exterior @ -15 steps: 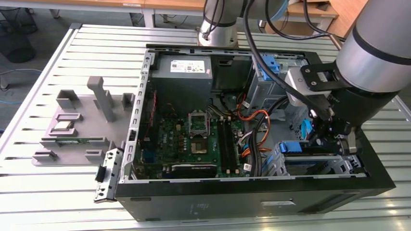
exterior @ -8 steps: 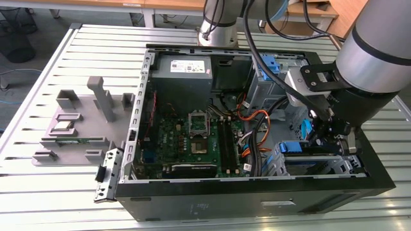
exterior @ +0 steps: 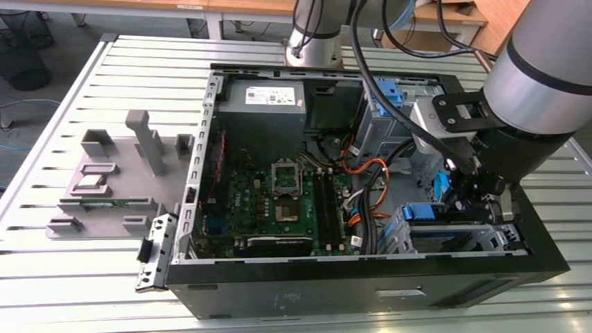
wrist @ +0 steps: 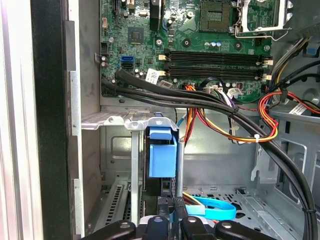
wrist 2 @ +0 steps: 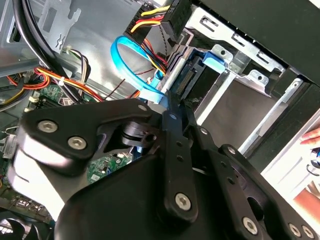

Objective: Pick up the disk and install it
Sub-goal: 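Insert the first disk wire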

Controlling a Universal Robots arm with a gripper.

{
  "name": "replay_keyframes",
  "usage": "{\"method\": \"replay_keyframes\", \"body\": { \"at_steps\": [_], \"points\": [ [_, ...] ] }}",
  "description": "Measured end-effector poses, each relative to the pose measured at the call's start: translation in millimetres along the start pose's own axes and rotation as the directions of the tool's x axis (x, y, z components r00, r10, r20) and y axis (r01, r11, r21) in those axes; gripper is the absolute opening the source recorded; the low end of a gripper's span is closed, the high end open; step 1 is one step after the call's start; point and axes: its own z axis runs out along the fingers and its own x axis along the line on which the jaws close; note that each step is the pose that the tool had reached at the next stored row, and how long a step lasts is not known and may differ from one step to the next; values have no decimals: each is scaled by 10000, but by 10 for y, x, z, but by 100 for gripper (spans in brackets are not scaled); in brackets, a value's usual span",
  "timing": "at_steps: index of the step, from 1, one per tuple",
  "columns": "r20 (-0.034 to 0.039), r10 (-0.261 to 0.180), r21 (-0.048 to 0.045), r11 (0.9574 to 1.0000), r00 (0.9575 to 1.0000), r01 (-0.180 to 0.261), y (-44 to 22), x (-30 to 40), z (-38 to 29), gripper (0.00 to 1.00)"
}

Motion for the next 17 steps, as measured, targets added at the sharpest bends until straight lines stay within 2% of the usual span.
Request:
{"method": "replay_keyframes", "body": {
  "at_steps": [1,2,7,17],
  "points": [
    [0,0,0,10000,10000,0,0,0,0,17],
    [-1,-1,0,10000,10000,1,0,0,0,24],
    [-9,2,-1,10000,10000,-2,-2,0,-13,24],
    [-9,25,1,10000,10000,-25,-31,-13,-212,24]
  ]
}}
